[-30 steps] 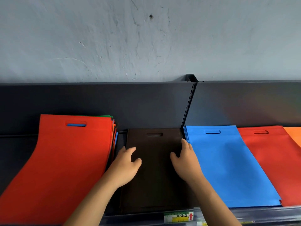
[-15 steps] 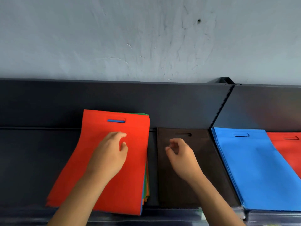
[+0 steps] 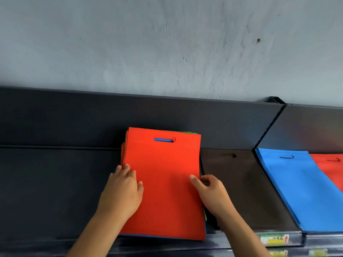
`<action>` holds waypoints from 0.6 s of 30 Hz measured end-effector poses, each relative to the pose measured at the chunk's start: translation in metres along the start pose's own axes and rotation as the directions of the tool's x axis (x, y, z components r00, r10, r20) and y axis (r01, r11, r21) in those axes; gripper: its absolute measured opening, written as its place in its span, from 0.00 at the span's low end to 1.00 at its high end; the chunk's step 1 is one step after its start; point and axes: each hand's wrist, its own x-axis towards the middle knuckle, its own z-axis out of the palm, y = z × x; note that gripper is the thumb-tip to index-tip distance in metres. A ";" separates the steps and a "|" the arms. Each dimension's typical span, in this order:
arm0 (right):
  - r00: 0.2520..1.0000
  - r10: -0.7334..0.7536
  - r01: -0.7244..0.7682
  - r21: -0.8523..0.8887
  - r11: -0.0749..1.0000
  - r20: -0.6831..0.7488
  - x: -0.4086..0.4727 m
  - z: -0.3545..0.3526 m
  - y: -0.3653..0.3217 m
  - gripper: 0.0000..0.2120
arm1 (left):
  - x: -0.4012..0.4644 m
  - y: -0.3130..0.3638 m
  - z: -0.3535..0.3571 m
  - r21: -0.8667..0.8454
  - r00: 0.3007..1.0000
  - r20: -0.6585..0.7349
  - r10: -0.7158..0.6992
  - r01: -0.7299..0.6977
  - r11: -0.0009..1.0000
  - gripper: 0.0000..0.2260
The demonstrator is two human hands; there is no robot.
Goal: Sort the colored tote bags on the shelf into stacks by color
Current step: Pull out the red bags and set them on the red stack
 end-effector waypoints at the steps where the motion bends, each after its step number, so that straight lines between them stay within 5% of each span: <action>1: 1.000 0.003 -0.003 0.001 1.000 -0.019 -0.002 -0.001 0.001 0.20 | -0.001 0.003 0.000 0.011 0.999 0.005 0.036 -0.036 0.999 0.26; 5: 0.994 0.012 -0.009 0.030 1.000 -0.108 -0.007 -0.008 0.004 0.14 | -0.004 0.014 -0.005 -0.089 0.989 0.019 0.148 -0.146 0.985 0.26; 11: 0.982 0.055 -0.029 0.143 0.989 -0.182 -0.008 -0.023 0.007 0.13 | 0.001 0.004 -0.006 -0.076 0.996 0.032 0.085 -0.083 0.994 0.29; 18: 0.995 0.089 -0.081 0.186 0.979 -0.034 -0.007 -0.023 0.009 0.09 | -0.005 0.018 -0.007 -0.173 0.989 0.062 0.134 -0.121 0.977 0.29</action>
